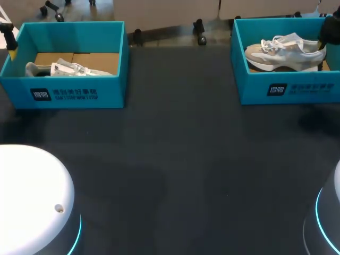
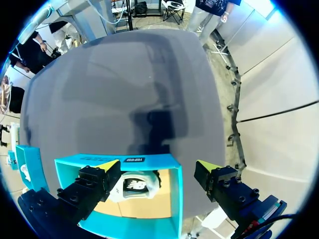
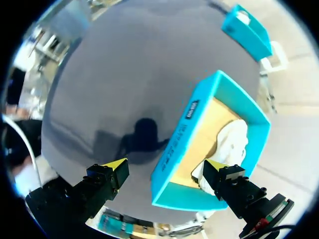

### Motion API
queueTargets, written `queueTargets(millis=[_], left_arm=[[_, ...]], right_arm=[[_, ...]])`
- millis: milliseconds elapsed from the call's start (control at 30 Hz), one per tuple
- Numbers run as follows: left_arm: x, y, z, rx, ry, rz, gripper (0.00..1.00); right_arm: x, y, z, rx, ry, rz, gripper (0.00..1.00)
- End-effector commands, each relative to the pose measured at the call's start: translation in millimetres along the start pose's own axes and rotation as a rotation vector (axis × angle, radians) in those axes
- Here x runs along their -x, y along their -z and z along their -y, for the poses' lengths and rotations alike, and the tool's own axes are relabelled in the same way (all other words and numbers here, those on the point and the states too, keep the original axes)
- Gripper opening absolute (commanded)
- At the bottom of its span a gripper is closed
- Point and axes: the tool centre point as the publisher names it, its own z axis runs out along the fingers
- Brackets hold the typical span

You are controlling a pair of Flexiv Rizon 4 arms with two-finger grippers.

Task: Take the shoe out of the shoebox, open the shoe tongue, remove and reinsert the insole, then place the shoe into the shoebox

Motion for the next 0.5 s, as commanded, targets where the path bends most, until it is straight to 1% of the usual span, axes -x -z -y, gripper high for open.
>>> queueTargets(millis=[33,400,467,500], left_arm=[[-0.3,1.0,-0.1,-0.001,0.000,-0.001,1.00],[-0.3,1.0,-0.1,-0.001,0.000,-0.001,1.00],[-0.3,1.0,-0.1,-0.001,0.000,-0.001,1.00],[-0.3,1.0,-0.1,-0.001,0.000,-0.001,1.00]], right_arm=[[2.2,0.6,0.5,0.029,-0.374,0.131,1.00],[2.2,0.6,0.5,0.029,-0.374,0.131,1.00],[10.8,-2.1,2.6,-0.037,-0.479,0.100,1.00],[16.7,-2.6,5.2,-0.069,-0.556,0.065,1.00]])
